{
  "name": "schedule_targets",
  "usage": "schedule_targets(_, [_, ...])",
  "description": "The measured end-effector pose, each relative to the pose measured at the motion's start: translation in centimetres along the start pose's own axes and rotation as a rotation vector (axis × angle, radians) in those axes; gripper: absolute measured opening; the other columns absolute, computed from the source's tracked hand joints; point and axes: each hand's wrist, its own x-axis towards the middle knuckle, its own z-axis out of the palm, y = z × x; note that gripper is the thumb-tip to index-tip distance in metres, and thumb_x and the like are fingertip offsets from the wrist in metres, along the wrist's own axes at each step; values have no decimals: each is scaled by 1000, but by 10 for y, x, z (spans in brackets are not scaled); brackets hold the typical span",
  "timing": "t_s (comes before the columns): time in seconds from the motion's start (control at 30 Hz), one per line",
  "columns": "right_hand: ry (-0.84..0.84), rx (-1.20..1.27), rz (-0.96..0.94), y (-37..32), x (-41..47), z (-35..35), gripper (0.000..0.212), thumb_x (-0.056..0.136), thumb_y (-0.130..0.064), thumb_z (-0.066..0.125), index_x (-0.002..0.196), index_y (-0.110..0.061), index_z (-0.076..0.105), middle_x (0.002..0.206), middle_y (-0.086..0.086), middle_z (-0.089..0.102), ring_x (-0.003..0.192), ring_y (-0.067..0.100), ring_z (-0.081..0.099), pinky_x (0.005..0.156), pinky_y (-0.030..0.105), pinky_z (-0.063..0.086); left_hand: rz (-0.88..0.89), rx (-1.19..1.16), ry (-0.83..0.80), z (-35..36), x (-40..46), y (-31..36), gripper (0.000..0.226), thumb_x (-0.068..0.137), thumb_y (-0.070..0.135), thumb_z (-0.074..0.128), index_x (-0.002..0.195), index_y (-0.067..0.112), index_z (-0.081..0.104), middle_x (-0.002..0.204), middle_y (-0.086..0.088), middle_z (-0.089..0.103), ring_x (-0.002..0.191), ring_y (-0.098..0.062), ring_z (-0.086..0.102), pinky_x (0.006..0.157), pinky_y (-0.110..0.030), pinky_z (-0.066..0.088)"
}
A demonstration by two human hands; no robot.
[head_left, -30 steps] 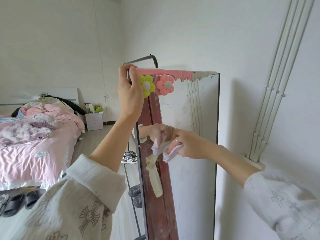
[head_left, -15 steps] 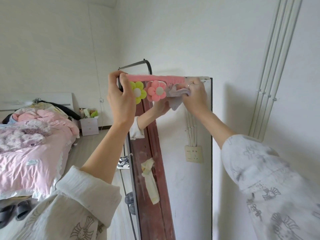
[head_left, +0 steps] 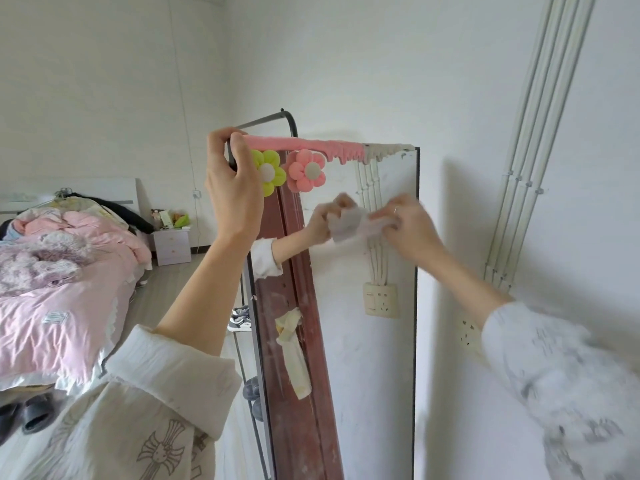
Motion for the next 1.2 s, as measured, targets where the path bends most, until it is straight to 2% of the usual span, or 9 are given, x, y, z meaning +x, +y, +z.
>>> schedule_targets(0.1, [203,-38,50,3,49,-22,35,82,7,45,108,-1,66,109,20,50,106,29,47,83,19,32,5,-4,2,0,1,-2,15,98,21,32,91,20,45,66,11,44,51,4,41,54,-20,37])
schedule_targets(0.2, [240,-25,86,3,76,-20,25,82,7,43,97,8,63,112,22,51,107,33,48,76,18,30,7,5,6,1,1,-2,16,98,22,31,90,22,45,67,11,44,53,4,41,56,-18,38])
schedule_targets(0.43, [312,115,129,-2,30,30,23,85,2,47,97,0,67,101,8,46,94,15,38,73,17,33,23,21,18,1,3,-6,16,97,22,32,90,21,46,68,7,45,60,-8,42,58,-26,39])
schedule_targets(0.57, [153,62,124,14,0,42,24,85,1,51,97,-5,71,98,1,40,95,14,36,72,12,27,26,22,17,0,3,-6,16,97,24,32,88,23,46,68,6,45,62,-12,43,60,-32,40])
schedule_targets(0.73, [-377,-2,179,42,-20,23,28,88,-1,46,98,-9,72,100,6,49,93,19,48,70,15,35,-3,26,9,2,1,0,20,96,21,31,82,27,43,64,7,42,55,-6,40,55,-25,36])
schedule_targets(0.87, [-97,-71,258,52,-4,0,38,83,6,40,99,-9,72,109,14,54,103,27,52,79,20,34,-42,83,54,5,4,7,20,91,14,29,77,24,41,61,8,41,52,-5,39,56,-28,35])
schedule_targets(0.97, [101,-40,241,45,26,-15,41,82,6,39,100,-12,72,111,14,52,109,28,47,82,17,30,24,276,81,7,6,9,14,91,15,31,88,12,45,78,1,49,65,-14,43,55,-29,29])
schedule_targets(1.07, [183,43,203,31,51,-27,39,84,3,40,101,-12,71,114,15,51,111,27,47,87,21,35,128,538,91,8,13,14,21,93,20,34,91,8,50,90,-5,54,75,-23,43,64,-30,29])
schedule_targets(1.2, [179,88,204,28,71,-30,37,80,-1,41,92,-14,73,108,13,55,101,27,53,80,24,39,309,938,-9,16,22,18,28,89,19,34,78,10,58,75,-6,56,75,-26,42,82,-38,28])
